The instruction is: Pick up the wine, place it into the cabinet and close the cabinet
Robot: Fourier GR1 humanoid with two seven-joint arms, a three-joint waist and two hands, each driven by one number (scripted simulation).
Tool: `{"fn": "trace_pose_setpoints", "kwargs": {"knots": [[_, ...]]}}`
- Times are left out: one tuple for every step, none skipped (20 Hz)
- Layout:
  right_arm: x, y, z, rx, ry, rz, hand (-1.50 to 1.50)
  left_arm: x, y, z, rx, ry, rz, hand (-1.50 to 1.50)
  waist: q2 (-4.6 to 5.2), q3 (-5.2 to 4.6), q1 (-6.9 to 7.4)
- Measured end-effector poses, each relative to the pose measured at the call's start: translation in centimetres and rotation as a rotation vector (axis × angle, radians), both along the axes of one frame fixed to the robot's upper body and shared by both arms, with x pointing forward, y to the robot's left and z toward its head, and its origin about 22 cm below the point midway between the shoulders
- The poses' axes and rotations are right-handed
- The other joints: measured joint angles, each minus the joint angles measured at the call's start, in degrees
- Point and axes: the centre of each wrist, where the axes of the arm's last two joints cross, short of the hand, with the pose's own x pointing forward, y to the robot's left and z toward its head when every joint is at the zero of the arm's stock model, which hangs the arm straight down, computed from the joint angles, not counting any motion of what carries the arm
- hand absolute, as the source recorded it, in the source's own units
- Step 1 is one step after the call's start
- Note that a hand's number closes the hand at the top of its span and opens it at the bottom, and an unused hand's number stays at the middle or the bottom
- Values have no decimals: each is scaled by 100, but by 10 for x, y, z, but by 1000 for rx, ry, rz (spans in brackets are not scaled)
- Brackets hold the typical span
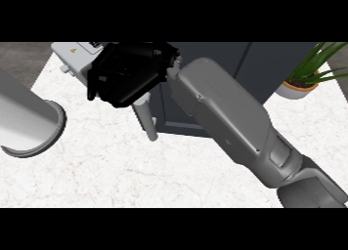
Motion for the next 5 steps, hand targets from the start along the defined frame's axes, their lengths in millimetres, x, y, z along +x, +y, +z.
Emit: {"fn": "trace_pose_setpoints", "kwargs": {"knots": [[0, 0, -1, 10, -2, -5, 150, 0, 0, 0, 3, 0, -1, -150, -3, -12, -1], [0, -1, -1, 17, -5, -6, 150, 1, 0, 1, 4, -4, -3, -150, -1, -21, 1], [0, -2, -2, 24, -10, -9, 150, 2, -1, 2, 7, -3, -8, -150, -2, -27, 9], [-1, -1, -2, 32, -16, -10, 150, 4, -2, 3, 10, -6, -13, -150, 0, -34, -8], [-1, -2, -3, 40, -21, -15, 150, 5, -3, 3, 11, -8, -19, -150, -4, -37, -4]]}}
